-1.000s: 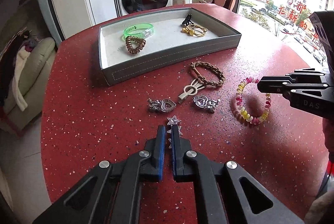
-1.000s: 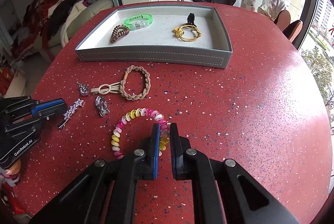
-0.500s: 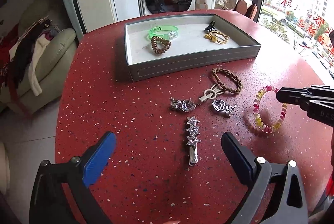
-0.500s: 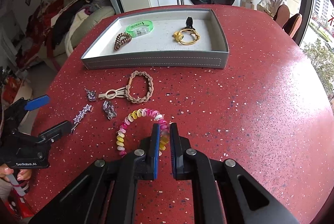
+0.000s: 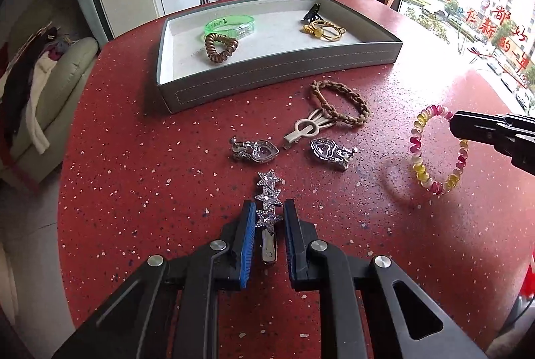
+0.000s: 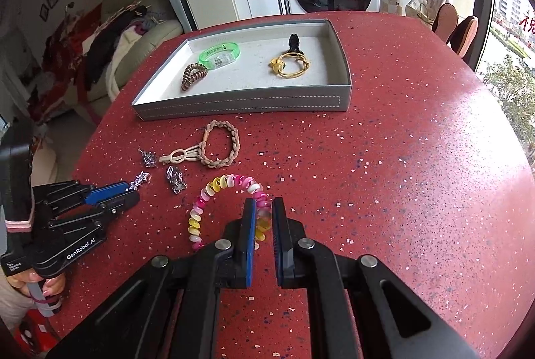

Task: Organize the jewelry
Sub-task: 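Carry the star clip into the gray tray and open the left gripper while the right releases the bracelet there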

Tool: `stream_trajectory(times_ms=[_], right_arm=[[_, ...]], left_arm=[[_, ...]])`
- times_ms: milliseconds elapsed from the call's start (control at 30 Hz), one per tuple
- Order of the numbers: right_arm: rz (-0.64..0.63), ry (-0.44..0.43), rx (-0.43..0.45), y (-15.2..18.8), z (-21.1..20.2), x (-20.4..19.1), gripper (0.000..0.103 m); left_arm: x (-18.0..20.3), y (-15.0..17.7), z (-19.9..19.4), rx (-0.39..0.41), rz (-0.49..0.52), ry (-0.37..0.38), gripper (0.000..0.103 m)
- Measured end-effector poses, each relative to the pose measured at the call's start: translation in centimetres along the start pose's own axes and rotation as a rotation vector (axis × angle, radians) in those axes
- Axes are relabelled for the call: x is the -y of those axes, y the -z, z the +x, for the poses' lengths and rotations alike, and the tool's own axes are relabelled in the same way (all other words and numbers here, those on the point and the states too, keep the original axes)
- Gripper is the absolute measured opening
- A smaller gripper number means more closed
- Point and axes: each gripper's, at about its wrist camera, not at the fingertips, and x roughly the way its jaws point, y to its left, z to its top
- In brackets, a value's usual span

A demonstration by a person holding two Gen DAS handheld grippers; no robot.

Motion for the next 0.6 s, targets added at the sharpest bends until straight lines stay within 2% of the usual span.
stream_trajectory(times_ms=[267, 600], right_arm=[[0.037, -0.042, 0.022, -2.4, -0.5, 1.0, 0.01], [0.059, -0.06, 0.063, -8.9, 0.4, 1.3, 0.01]], left_arm=[[-0.6, -0.8, -2.1, 0.062, -0.057, 0.01, 0.035], [-2.2, -7.3, -3.9, 0.154, -0.097, -0.009, 0.035]])
